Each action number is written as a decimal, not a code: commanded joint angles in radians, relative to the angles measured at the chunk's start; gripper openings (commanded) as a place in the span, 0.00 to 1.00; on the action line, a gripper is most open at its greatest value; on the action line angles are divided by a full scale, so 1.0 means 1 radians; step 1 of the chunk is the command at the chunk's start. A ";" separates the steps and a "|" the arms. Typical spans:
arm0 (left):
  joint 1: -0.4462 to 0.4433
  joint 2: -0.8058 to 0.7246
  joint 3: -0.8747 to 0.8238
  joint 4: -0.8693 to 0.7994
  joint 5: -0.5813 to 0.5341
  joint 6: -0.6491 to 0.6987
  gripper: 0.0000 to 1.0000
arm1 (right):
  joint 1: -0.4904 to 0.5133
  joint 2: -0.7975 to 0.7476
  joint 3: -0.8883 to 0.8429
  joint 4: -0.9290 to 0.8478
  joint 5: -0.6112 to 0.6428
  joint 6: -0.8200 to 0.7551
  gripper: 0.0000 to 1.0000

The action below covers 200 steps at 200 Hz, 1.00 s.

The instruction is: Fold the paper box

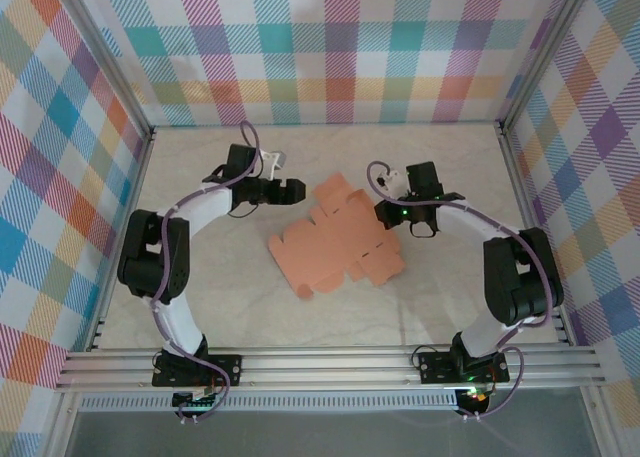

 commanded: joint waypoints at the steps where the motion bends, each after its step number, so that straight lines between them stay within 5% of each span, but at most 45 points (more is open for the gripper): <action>1: -0.008 0.057 0.050 -0.065 0.154 0.146 0.86 | -0.017 -0.044 0.018 -0.022 -0.104 -0.032 0.00; 93: -0.034 0.226 0.180 -0.181 0.277 0.246 0.66 | -0.031 -0.059 0.028 -0.033 -0.203 -0.025 0.00; 137: -0.043 0.269 0.223 -0.252 0.322 0.274 0.34 | -0.032 -0.045 0.042 -0.040 -0.197 -0.015 0.00; 177: -0.042 0.258 0.218 -0.291 0.350 0.316 0.35 | -0.041 -0.037 0.050 -0.042 -0.185 -0.003 0.00; 200: -0.042 0.268 0.221 -0.302 0.342 0.315 0.45 | -0.043 -0.033 0.052 -0.039 -0.187 0.002 0.00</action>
